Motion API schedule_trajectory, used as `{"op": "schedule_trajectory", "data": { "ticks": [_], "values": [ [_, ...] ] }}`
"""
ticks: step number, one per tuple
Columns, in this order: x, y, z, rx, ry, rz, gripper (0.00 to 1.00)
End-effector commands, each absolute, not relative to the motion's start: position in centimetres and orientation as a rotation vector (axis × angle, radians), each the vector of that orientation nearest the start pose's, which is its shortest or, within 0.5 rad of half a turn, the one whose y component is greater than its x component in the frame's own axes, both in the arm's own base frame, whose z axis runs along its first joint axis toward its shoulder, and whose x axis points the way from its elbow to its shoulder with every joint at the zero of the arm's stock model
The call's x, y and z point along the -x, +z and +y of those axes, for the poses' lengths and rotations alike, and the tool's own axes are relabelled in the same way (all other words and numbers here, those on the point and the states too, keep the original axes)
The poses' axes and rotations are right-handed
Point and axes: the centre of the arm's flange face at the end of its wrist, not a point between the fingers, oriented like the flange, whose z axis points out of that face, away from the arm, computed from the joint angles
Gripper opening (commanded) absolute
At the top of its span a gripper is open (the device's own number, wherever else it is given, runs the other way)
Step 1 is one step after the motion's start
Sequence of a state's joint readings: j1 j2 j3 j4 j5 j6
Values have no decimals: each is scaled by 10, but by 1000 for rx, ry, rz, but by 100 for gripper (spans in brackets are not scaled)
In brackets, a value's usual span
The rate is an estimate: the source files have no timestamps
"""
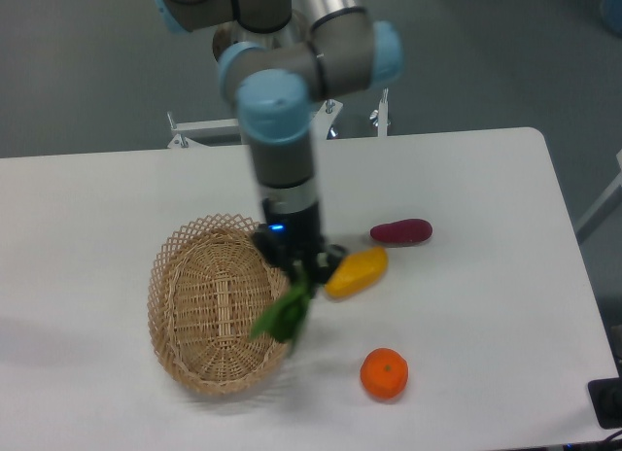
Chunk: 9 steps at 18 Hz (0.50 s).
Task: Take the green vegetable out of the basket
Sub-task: 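Lift the bok choy out of the basket and carry it aside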
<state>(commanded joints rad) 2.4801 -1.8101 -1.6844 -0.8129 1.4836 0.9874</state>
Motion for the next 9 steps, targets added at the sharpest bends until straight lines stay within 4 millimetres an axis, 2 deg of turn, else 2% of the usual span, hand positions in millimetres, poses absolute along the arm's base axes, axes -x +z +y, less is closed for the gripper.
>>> {"op": "schedule_trajectory", "data": {
  "ticks": [2,4,6,9],
  "values": [
    [422,387,449,2808,385,127,36],
    [451,393,425,2794,409,191,36],
    [473,393,404,2806,407,213,36],
    [489,399,391,2818,411,289,36]
  ]
}}
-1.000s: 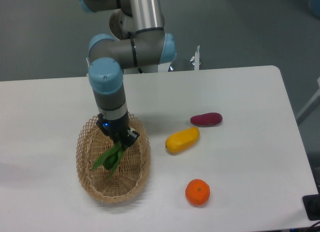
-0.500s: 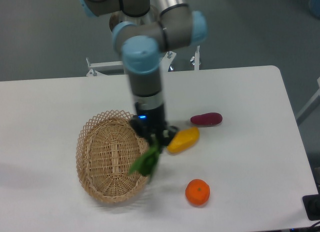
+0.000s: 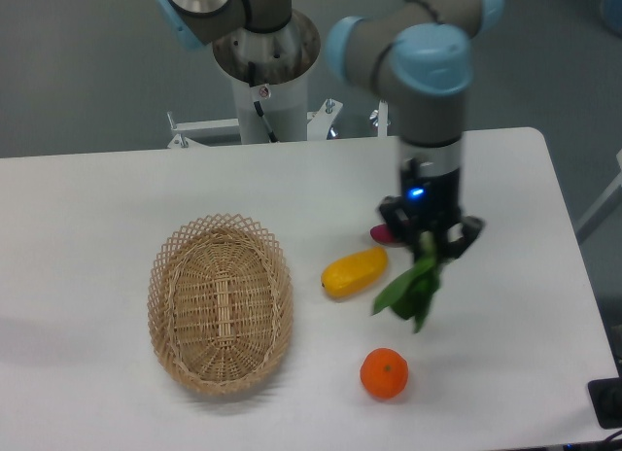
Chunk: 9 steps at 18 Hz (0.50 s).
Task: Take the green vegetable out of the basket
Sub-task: 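Lift the bok choy out of the basket and carry it aside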
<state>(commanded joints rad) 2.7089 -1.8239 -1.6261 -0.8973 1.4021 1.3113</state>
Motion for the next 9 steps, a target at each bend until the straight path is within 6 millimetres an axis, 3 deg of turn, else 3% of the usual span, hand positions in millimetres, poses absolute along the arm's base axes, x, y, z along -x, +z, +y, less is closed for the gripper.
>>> {"op": "schedule_trajectory", "data": {
  "ticks": [9],
  "values": [
    [495,393,386,2830,401,316,36]
  ]
}}
